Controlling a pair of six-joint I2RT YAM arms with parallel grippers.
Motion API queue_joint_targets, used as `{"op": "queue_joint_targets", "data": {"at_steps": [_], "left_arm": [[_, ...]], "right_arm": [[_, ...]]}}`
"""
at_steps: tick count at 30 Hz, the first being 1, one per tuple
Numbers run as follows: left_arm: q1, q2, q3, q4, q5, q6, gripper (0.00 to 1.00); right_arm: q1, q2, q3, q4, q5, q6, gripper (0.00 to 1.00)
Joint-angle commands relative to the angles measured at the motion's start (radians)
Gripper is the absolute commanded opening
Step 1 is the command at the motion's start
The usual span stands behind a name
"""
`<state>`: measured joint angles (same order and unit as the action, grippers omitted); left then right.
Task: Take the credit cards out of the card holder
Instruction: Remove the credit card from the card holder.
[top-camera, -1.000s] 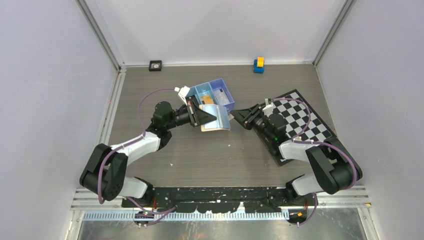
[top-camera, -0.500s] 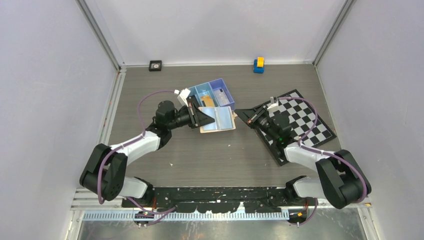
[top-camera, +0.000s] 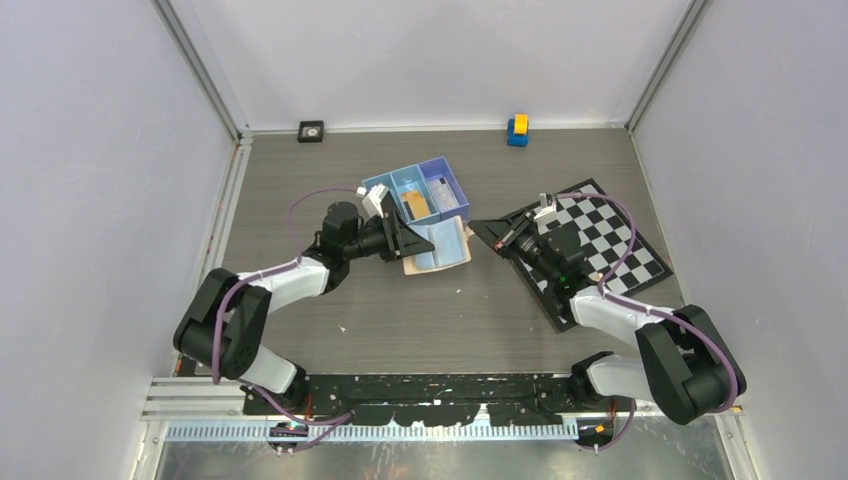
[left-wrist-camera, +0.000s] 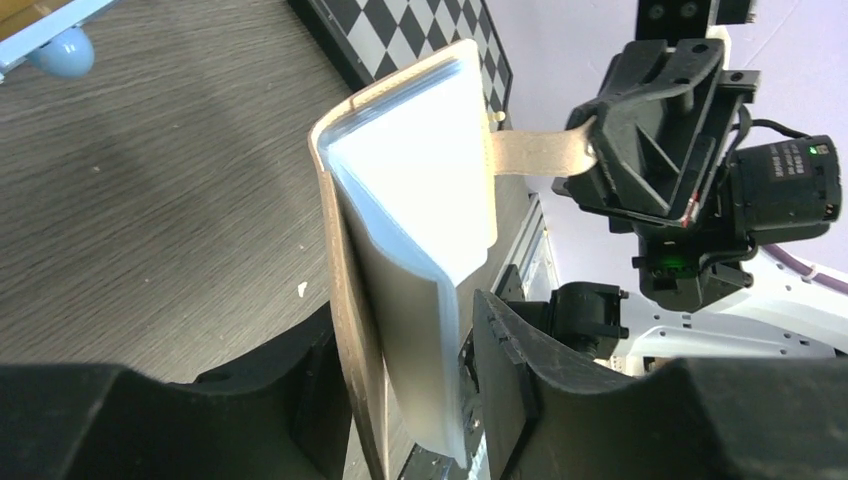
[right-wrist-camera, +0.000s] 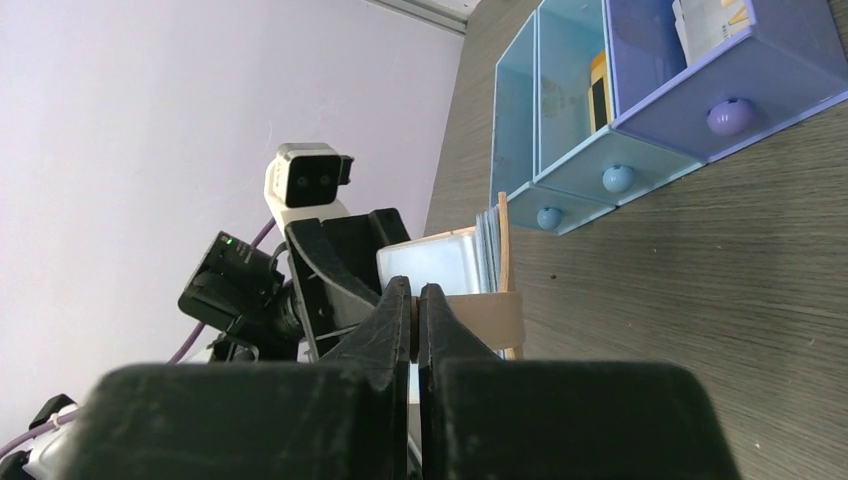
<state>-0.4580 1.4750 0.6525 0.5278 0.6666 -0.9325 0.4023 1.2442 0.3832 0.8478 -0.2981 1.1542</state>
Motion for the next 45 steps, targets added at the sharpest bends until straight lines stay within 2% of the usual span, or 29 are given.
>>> {"op": "queue_joint_targets", "data": {"at_steps": [1, 3, 6, 8, 11, 18, 23, 27, 33, 39, 45], "left_arm": [[-0.004, 0.043, 0.057, 0.014, 0.0, 0.005, 0.45], [-0.004, 0.075, 0.069, -0.012, -0.01, 0.006, 0.4], [-0.003, 0.121, 0.11, -0.131, -0.044, 0.047, 0.18], [-0.004, 0.157, 0.139, -0.214, -0.07, 0.089, 0.08], [-0.004, 0.204, 0.167, -0.298, -0.1, 0.134, 0.0], [-0.028, 0.27, 0.268, -0.515, -0.198, 0.234, 0.0], [-0.042, 0.288, 0.286, -0.572, -0.246, 0.262, 0.0], [-0.049, 0.306, 0.3, -0.599, -0.274, 0.275, 0.0], [-0.054, 0.328, 0.322, -0.632, -0.298, 0.292, 0.0], [-0.057, 0.342, 0.338, -0.654, -0.308, 0.303, 0.0], [-0.061, 0.354, 0.353, -0.672, -0.316, 0.314, 0.0]], "right_arm": [[0.008, -0.026, 0.024, 0.054, -0.008, -0.019, 0.01], [0.01, -0.036, 0.029, 0.011, 0.002, -0.038, 0.01], [0.01, -0.036, 0.052, -0.101, 0.018, -0.089, 0.01], [0.011, -0.021, 0.077, -0.204, 0.039, -0.131, 0.0], [0.012, 0.022, 0.112, -0.337, 0.073, -0.175, 0.01], [0.009, 0.136, 0.234, -0.693, 0.164, -0.308, 0.01], [0.011, 0.245, 0.304, -0.8, 0.195, -0.345, 0.05], [0.015, 0.302, 0.324, -0.831, 0.188, -0.359, 0.15], [0.031, 0.347, 0.329, -0.809, 0.131, -0.369, 0.47], [0.042, 0.442, 0.372, -0.802, 0.05, -0.365, 0.51], [0.072, 0.468, 0.41, -0.841, 0.054, -0.393, 0.44]]}}
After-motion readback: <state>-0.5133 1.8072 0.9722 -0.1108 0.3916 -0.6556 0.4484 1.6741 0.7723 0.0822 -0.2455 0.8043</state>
